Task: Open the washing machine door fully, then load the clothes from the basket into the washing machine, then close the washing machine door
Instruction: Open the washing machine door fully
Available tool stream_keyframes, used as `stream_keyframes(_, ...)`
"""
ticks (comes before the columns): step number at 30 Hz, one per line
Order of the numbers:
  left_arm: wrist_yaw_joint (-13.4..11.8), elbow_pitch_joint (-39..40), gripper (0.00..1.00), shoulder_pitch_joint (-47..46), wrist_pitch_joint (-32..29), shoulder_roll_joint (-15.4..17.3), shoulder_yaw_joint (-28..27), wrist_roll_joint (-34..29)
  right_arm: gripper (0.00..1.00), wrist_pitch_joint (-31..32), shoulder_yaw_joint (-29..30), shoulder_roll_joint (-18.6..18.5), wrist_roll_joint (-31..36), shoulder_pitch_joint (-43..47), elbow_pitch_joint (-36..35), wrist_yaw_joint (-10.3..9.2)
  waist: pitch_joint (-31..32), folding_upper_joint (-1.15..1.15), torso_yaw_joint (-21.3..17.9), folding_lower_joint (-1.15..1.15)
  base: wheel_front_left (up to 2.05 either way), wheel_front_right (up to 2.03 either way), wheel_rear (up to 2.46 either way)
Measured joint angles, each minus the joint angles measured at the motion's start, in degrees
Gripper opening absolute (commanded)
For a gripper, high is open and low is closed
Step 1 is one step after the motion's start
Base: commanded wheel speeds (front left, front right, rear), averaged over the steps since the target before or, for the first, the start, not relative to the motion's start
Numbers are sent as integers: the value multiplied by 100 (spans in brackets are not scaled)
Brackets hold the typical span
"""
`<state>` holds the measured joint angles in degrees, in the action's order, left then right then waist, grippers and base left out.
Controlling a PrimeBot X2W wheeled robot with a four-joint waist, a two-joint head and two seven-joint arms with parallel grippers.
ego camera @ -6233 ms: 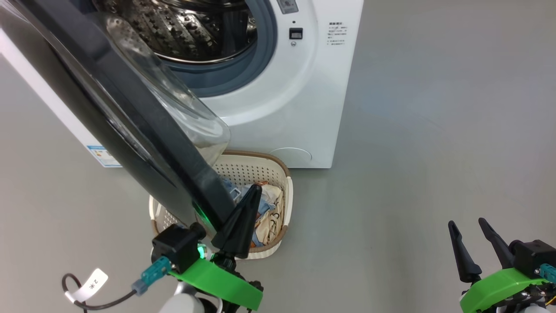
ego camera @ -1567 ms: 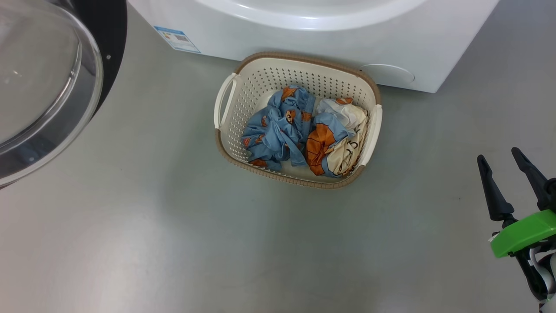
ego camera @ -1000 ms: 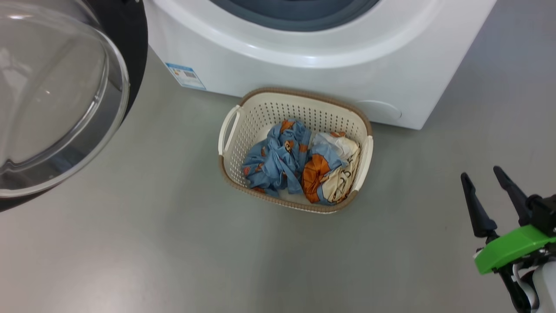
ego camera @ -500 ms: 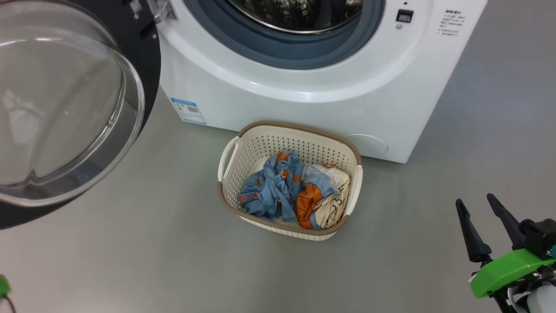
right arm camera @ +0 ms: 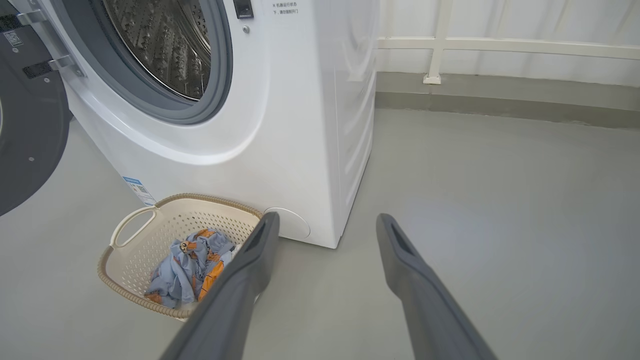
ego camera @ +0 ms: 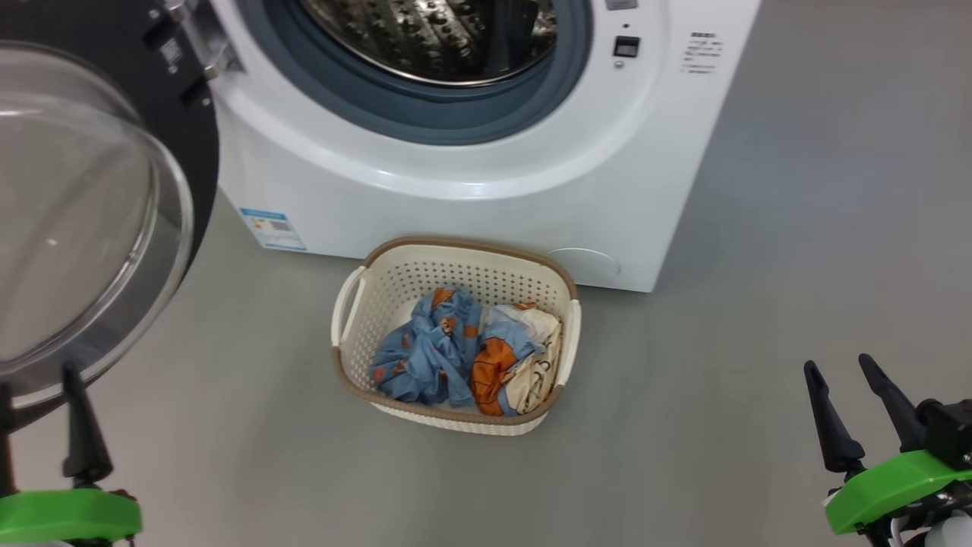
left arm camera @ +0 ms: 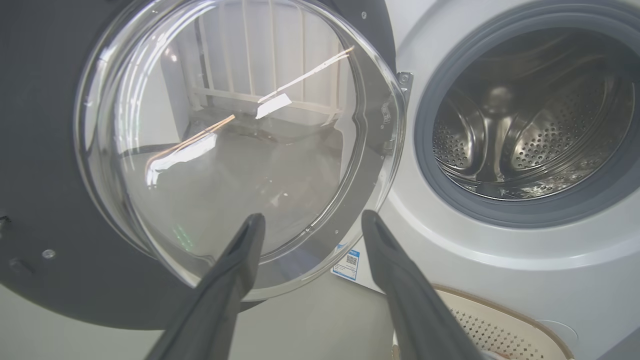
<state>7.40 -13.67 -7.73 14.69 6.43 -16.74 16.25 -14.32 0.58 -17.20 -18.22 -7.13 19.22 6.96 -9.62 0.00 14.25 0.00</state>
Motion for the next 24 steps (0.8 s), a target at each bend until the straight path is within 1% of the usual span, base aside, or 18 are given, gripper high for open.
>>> stream_keyframes(7, 0, 154, 100, 78, -1, -4, 591, 9, 100, 1, 63, 127, 2, 40, -24, 0, 16, 0, -404, 0, 0, 0, 0)
stream_keyframes(11, 0, 193, 100, 94, -1, 26, 827, 21, 100, 1, 101, 171, 10, 39, -55, 0, 4, 0, -667, 0, 0, 0, 0)
stream_keyframes(19, 0, 261, 100, 201, -1, 135, 1123, 43, 100, 1, 178, 247, 13, 38, -75, 0, -3, 0, -1195, 0, 0, 0, 0)
stream_keyframes(24, 0, 243, 100, 264, -1, 185, 1312, 241, 100, 0, 193, 272, 43, 40, -76, 0, 47, 0, -1489, 0, 0, 0, 0)
